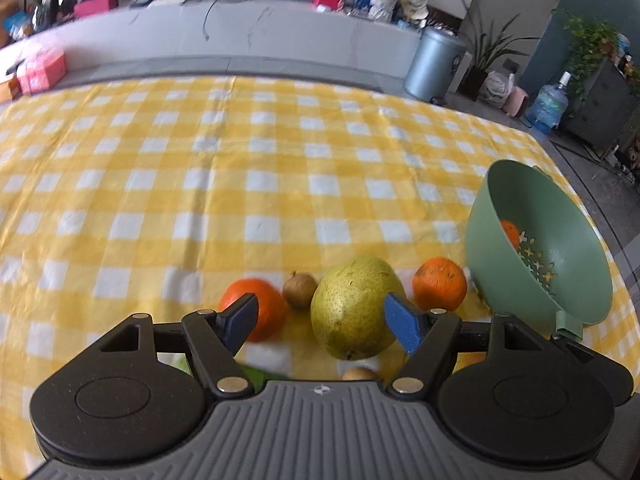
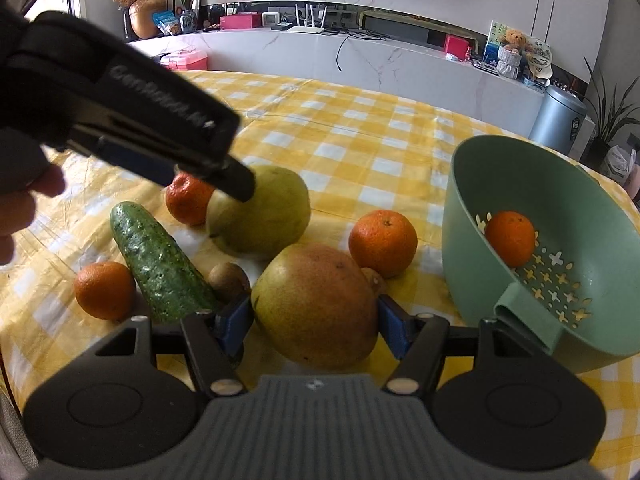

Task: Organize fruits
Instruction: 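Grasp the large red-green apple with the right tool while the left tool grasps the green pear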

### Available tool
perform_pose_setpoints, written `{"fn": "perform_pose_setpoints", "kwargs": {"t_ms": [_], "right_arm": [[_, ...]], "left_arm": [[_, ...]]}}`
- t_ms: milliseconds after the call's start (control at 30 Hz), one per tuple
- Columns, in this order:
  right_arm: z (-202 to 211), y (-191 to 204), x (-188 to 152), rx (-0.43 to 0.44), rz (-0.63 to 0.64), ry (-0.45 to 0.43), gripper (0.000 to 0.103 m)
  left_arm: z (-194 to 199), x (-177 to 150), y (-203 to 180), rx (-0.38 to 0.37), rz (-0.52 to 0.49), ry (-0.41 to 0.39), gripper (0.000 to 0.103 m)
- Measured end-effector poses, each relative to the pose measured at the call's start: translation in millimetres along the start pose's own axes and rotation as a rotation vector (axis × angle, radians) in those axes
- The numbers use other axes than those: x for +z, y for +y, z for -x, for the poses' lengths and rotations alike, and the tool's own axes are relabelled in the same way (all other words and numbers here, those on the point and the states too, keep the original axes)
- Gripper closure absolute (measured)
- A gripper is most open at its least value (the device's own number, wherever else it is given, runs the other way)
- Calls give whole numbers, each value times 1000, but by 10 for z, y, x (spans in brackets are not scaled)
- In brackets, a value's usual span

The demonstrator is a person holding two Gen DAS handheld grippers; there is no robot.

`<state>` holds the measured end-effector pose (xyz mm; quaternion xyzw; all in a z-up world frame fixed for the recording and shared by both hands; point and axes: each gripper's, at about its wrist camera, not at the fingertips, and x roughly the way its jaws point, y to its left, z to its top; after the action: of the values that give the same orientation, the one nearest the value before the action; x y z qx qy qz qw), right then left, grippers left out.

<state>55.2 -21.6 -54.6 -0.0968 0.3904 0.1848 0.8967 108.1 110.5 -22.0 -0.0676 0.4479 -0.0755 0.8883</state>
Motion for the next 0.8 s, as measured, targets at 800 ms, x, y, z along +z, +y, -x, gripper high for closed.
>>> {"fn": "perform_pose_setpoints", "kwargs": {"t_ms": [800], "right_arm": [[28,31,-17,-3,18,4,39]], "left_arm": [[-596,53,-193,-191,12,129,22]]}}
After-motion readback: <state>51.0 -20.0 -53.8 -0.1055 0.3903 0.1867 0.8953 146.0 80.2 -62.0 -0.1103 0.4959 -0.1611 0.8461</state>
